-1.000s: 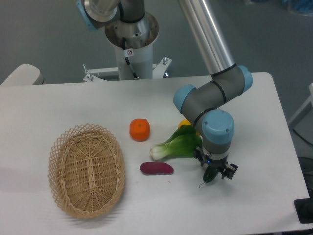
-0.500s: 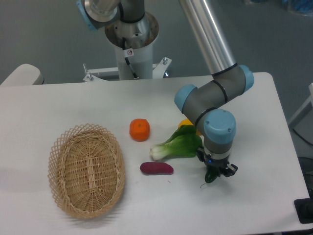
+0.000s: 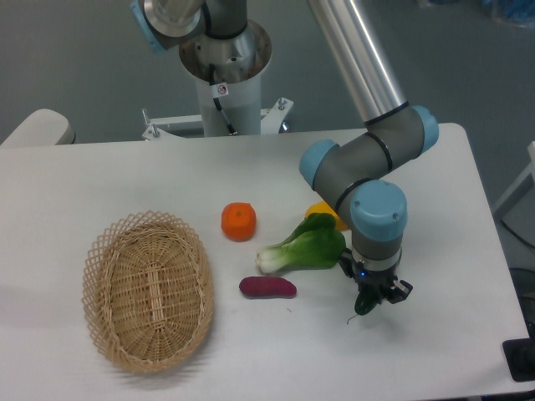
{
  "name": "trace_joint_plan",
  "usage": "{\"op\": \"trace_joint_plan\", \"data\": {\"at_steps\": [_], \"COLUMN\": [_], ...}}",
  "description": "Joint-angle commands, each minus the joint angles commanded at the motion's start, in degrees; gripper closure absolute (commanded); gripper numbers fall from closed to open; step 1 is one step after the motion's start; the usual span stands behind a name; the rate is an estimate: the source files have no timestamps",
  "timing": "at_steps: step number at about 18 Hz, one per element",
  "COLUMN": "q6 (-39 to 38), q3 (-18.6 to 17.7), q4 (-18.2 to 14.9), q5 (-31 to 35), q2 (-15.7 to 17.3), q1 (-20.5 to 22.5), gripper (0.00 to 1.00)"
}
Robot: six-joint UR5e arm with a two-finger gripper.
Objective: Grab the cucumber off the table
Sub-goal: 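Lift the cucumber and carry it over the wicker basket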
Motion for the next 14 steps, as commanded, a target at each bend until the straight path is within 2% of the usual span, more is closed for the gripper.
{"op": "trace_joint_plan", "data": {"at_steps": [3,7,12,14], "q6": [-1.31,-8.16,-18.09,-20.29], "q3": [-0.61,-0.79,-0.70,-0.79], "q4": [-2.55,-6.42,-6.87,-6.96], "q5": [-0.26,-0.53,-0.53,-0.70], "q2": [3.86,7.03,8.80,9.32], "q1": [-3.25,-8.43,-16.08,-17.76], "gripper": [0.76,0.76,0.76,0.76]}}
